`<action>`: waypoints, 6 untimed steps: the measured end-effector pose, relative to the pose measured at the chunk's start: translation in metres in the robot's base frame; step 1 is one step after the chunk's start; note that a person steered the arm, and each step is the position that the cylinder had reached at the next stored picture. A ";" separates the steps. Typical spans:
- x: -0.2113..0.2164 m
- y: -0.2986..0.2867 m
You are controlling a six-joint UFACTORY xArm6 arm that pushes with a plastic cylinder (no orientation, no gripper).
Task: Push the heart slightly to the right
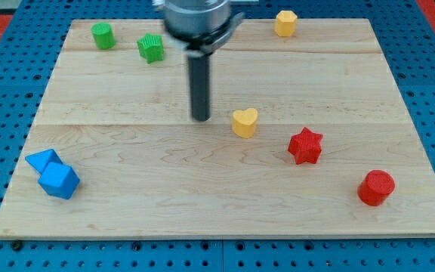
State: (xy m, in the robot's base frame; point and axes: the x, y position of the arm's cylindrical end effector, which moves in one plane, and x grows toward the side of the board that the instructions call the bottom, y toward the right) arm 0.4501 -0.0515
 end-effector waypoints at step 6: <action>0.166 0.017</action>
